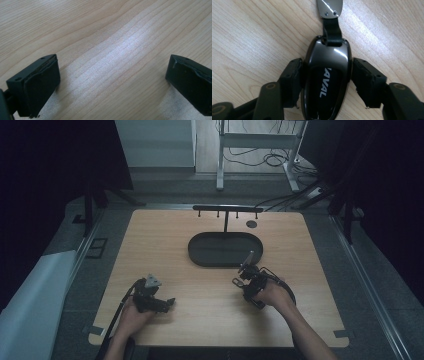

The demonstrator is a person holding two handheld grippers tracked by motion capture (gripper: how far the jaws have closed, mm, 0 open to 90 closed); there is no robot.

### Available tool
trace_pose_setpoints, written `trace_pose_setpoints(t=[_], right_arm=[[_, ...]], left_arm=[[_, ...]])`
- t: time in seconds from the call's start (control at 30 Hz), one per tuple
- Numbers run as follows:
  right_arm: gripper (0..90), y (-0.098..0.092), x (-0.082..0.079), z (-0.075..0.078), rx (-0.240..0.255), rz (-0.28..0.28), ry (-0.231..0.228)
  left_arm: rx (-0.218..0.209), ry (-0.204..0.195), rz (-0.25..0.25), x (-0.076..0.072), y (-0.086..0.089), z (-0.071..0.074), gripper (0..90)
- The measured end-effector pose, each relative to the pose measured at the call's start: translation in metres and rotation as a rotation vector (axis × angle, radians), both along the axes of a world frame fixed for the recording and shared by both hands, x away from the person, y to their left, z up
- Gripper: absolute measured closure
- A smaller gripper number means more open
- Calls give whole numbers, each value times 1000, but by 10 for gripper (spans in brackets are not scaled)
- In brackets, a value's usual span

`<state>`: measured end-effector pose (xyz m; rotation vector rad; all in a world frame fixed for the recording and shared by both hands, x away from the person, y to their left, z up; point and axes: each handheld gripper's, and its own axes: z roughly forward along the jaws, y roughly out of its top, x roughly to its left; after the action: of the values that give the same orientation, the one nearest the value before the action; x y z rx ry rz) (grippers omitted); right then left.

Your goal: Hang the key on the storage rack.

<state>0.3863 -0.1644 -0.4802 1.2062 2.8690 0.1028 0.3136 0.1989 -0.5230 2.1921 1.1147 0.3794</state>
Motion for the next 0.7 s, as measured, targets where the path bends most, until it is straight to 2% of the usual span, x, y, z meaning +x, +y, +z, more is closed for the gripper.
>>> trace_pose_setpoints(t=[0.1, 0.37, 0.43, 0.7], right_arm=[[471, 2, 2, 1, -7, 8, 8], [480, 1, 3, 4, -6, 29, 12], [481, -1, 4, 13, 19, 33, 6], [482, -7, 7, 32, 42, 31, 12]], left_arm=[[0, 0, 0, 0, 0, 0, 0], [0, 0, 0, 0, 0, 0, 0], [0, -2, 1, 0, 0, 0, 0], [0, 0, 0, 0, 0, 0, 0]])
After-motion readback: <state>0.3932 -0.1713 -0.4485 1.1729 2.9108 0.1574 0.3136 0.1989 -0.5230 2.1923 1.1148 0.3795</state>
